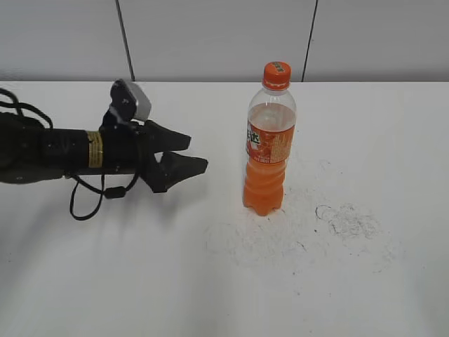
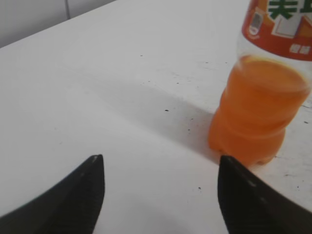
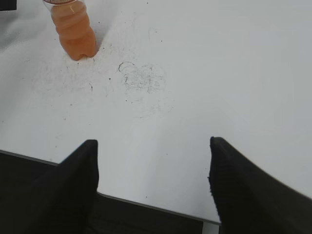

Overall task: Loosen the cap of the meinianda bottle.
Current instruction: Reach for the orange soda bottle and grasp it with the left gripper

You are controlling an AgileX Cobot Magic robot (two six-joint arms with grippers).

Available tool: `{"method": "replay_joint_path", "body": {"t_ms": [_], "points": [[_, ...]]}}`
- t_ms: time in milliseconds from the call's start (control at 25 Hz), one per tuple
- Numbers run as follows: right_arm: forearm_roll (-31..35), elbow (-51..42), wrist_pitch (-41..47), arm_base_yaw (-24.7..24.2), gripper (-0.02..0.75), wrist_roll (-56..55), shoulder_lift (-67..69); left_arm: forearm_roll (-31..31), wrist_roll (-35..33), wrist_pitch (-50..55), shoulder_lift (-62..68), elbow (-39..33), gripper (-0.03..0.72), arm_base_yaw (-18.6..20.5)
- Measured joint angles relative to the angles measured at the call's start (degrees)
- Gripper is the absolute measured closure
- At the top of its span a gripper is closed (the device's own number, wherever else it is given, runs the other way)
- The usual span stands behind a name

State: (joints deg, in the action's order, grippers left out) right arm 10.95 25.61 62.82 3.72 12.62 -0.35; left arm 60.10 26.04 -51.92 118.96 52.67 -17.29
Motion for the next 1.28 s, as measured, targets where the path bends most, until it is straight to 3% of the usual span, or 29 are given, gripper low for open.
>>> {"method": "replay_joint_path", "body": {"t_ms": [200,320,760,960,1280], "points": [[0.0,0.0,0.0,0.0,0.212,0.0,0.0,19.28,14.13,-2.02,4.75,10.37,0.155,0.0],[0.0,0.0,0.0,0.0,0.212,0.0,0.0,23.9,17.28,-6.49,6.61,12.22,0.164,0.0],[0.0,0.0,0.0,0.0,0.212,0.0,0.0,25.26,18.33,-9.46,7.05,12.52,0.162,-0.5],[0.0,0.0,0.0,0.0,0.212,0.0,0.0,24.17,18.33,-10.85,8.58,12.62,0.034,-1.55],[0.05,0.0,0.0,0.0,0.212,0.0,0.0,19.46,16.08,-14.08,14.45,15.46,0.017,-2.46]]}}
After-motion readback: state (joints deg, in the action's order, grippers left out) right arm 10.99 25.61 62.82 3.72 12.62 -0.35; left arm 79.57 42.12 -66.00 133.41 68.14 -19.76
